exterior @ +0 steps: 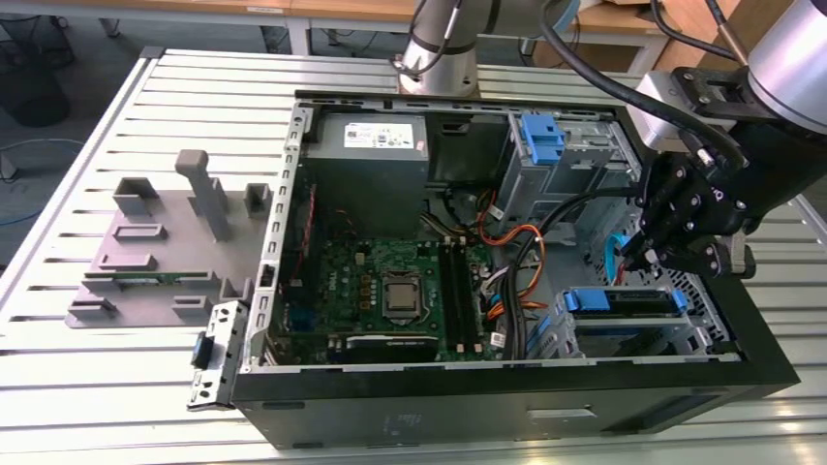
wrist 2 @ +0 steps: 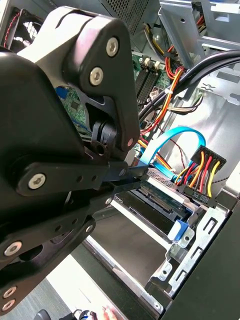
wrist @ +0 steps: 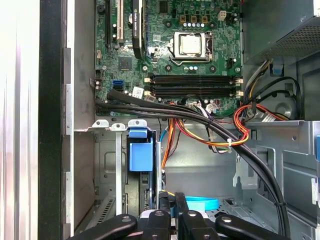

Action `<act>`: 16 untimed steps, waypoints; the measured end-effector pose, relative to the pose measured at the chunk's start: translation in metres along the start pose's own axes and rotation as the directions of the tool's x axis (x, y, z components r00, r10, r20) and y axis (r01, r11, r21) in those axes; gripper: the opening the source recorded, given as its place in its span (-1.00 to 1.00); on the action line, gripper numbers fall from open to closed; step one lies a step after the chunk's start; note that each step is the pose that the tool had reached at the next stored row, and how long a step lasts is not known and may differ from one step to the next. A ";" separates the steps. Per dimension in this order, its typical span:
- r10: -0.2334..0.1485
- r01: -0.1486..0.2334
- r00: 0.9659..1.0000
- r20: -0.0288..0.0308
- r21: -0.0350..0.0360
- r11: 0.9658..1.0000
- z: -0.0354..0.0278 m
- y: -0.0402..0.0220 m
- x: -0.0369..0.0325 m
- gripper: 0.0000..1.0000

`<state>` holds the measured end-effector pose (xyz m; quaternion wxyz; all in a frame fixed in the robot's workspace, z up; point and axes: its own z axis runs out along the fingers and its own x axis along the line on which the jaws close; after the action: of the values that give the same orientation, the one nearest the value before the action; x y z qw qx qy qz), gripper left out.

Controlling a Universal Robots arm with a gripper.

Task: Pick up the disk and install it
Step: 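Insert the first disk wire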

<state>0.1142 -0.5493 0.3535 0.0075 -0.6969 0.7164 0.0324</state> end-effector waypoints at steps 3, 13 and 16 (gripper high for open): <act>0.000 0.000 1.000 0.000 0.000 1.000 0.0000 0.0000 0.0000 -0.69; 0.000 0.000 1.000 0.000 0.000 1.000 0.0003 0.0013 0.0043 -0.69; 0.000 0.000 1.000 0.000 0.000 1.000 0.0003 0.0013 0.0054 -0.69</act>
<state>0.1128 -0.5547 0.3529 0.0075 -0.6967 0.7166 0.0324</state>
